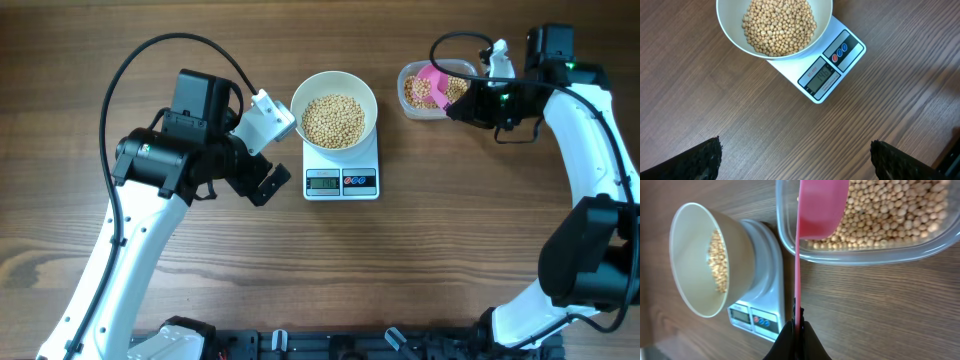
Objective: Scoop item into bowl and weigh 150g on scale
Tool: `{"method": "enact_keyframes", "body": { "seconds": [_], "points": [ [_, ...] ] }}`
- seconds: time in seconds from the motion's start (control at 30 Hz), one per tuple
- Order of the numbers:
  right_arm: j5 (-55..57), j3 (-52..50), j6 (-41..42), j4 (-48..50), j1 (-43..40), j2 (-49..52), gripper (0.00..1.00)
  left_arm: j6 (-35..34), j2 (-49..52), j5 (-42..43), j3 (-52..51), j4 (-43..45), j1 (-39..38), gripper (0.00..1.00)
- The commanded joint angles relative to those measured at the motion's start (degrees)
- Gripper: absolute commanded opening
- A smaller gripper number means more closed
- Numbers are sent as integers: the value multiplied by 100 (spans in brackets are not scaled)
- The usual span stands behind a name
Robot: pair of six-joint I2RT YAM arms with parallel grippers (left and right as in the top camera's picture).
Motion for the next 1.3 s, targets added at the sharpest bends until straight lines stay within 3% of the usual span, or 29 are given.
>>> {"method": "enact_keyframes", "body": {
  "seconds": [0.0,0.23,0.43,0.63,1.07,1.27],
  "points": [
    [-734,-20,20,7,-197,-205,4,87,-74,48,-11,2,9,100],
    [-1073,-20,-31,11,-352,-216,4,87,-74,48,-11,2,9,100],
    [-2059,20,-282,76,-352,-216,4,87,-74,48,-11,2,9,100],
    [-2059,39,-577,125,-326,-501,4,90,-74,48,-11,2,9,100],
    [-1585,39,-590,439,393,-1373,4,90,-74,48,-11,2,9,100],
    [-496,39,-734,372,1115,-1373,5,90,-74,48,-11,2,9,100]
  ]
}}
